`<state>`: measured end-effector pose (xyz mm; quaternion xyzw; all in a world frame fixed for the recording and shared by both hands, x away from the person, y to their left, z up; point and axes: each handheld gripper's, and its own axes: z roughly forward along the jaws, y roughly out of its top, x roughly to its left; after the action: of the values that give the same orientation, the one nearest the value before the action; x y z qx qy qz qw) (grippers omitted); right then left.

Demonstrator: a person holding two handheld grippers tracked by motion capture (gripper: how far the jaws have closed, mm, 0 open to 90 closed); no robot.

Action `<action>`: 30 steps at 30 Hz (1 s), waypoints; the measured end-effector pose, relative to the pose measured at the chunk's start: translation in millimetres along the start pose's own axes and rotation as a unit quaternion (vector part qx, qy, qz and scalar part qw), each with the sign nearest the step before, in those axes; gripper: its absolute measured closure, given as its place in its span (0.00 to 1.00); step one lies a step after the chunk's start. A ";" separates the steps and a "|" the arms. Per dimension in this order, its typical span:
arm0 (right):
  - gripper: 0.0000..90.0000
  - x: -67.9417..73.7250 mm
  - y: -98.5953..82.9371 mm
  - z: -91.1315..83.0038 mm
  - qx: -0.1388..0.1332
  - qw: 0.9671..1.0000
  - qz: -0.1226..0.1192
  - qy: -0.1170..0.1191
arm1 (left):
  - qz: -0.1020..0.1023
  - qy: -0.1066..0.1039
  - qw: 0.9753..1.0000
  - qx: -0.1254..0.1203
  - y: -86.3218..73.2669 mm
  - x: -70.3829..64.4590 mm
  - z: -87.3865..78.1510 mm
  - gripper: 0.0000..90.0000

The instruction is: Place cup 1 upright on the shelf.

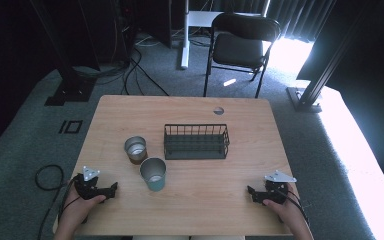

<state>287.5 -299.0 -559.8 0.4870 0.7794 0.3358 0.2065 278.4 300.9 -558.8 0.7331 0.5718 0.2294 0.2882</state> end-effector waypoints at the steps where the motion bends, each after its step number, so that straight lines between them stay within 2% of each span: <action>1: 0.13 0.0 0.0 0.0 0.000 1.000 0.000 0.000 | 0.000 0.000 1.000 0.000 0.0 0.0 0.0 0.00; 14: 0.13 0.9 3.0 1.7 0.004 1.000 -0.001 0.001 | 0.002 -0.001 1.000 0.000 0.1 -0.1 0.0 0.00; 16: 0.14 2.9 4.7 3.0 0.001 1.000 0.001 0.010 | 0.002 -0.001 1.000 0.000 0.1 -0.1 -0.1 0.00; 25: 0.14 16.6 13.0 9.4 0.006 0.999 -0.021 0.026 | 0.004 -0.004 1.000 -0.001 0.1 -0.3 0.1 0.00; 30: 0.14 25.2 20.4 12.4 -0.003 0.999 -0.033 0.034 | 0.004 -0.004 1.000 -0.001 0.1 -0.3 0.1 0.00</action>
<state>297.1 -266.3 -553.4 0.4488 0.8005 0.3474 0.1927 278.4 300.6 -558.9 0.7362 0.5674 0.2283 0.2898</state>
